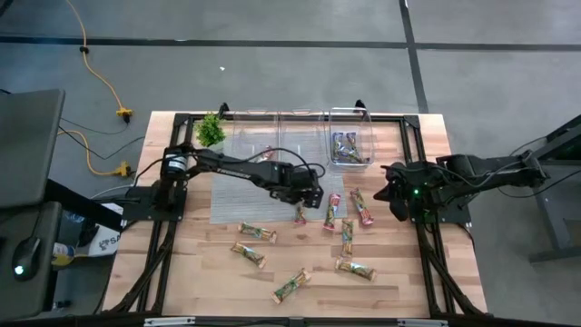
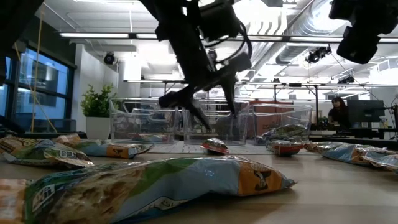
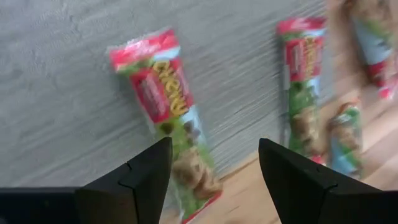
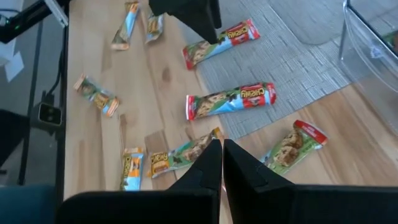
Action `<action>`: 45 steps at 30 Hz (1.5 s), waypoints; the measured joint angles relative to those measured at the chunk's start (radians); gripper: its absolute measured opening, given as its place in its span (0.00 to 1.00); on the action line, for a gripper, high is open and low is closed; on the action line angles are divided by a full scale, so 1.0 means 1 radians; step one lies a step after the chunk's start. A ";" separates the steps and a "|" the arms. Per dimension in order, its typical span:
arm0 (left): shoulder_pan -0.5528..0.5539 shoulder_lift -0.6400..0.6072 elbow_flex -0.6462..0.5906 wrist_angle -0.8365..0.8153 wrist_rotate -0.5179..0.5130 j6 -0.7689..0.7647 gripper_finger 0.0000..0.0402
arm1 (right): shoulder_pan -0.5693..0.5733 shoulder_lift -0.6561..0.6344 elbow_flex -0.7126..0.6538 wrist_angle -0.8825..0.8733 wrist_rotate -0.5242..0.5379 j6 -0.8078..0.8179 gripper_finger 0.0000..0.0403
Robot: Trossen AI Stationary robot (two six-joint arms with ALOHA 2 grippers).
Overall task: Pick and place Granola Bars by type
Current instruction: Put the red granola bar into the left transparent bin
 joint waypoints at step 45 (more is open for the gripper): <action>-0.016 0.155 0.224 -0.286 -0.072 -0.061 0.58 | 0.000 0.000 0.000 0.001 0.010 -0.011 0.00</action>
